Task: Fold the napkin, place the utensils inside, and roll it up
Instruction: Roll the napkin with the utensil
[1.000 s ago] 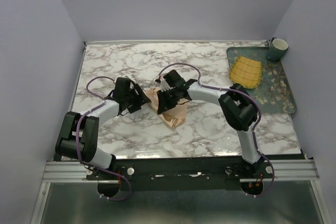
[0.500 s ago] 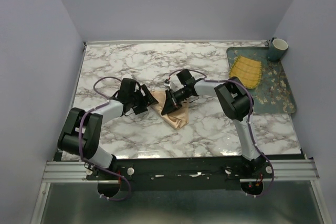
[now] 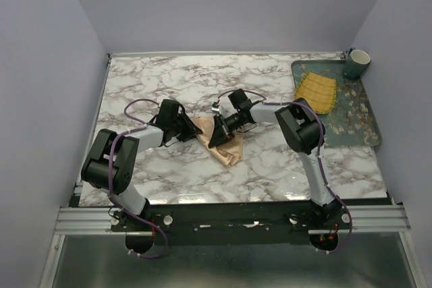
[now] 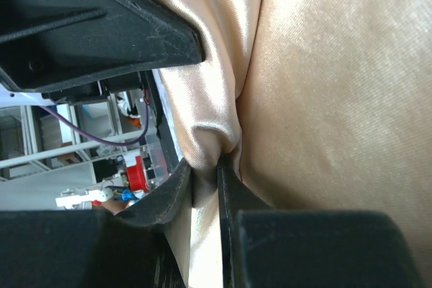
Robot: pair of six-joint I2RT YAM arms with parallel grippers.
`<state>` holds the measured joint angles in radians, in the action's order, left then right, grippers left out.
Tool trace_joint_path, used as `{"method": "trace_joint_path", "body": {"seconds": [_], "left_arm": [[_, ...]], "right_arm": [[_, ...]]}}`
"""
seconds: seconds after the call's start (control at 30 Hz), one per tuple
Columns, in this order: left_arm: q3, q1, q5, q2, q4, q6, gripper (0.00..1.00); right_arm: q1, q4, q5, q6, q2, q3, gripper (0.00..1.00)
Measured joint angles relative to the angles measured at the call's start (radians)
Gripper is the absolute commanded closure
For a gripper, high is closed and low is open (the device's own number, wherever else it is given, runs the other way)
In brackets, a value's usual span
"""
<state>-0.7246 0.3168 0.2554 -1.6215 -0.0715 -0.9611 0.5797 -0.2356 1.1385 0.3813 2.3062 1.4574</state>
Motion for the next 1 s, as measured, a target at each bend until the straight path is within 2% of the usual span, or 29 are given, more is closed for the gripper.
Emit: {"method": "trace_joint_path", "body": {"seconds": [0.1,0.23,0.27,0.4,0.53,0.7,0.8,1.0], "left_arm": [[-0.003,0.007,-0.016,-0.001,0.000,0.017,0.91],[-0.005,0.022,-0.029,-0.002,-0.008,0.031,0.93],[-0.005,0.026,-0.035,-0.002,-0.009,0.031,0.93],[-0.005,0.034,-0.046,-0.001,-0.010,0.029,0.95],[-0.007,0.039,-0.053,0.000,-0.006,0.025,0.96],[-0.015,0.041,-0.058,0.000,0.008,0.021,0.97],[-0.018,0.041,-0.059,0.000,0.016,0.014,0.97],[-0.020,0.041,-0.061,0.000,0.021,0.001,0.97]], "right_arm": [[-0.001,-0.050,-0.026,-0.038,0.000,0.025,0.82],[-0.001,-0.135,-0.064,-0.098,0.000,0.062,0.76],[-0.001,-0.153,-0.074,-0.111,0.000,0.069,0.70],[0.003,-0.222,-0.154,-0.153,-0.031,0.080,0.56],[0.034,-0.310,-0.337,-0.179,-0.119,0.079,0.42],[0.125,-0.350,-0.593,-0.174,-0.249,0.079,0.36],[0.204,-0.352,-0.746,-0.170,-0.299,0.080,0.35],[0.325,-0.365,-0.980,-0.154,-0.288,0.096,0.38]]}}
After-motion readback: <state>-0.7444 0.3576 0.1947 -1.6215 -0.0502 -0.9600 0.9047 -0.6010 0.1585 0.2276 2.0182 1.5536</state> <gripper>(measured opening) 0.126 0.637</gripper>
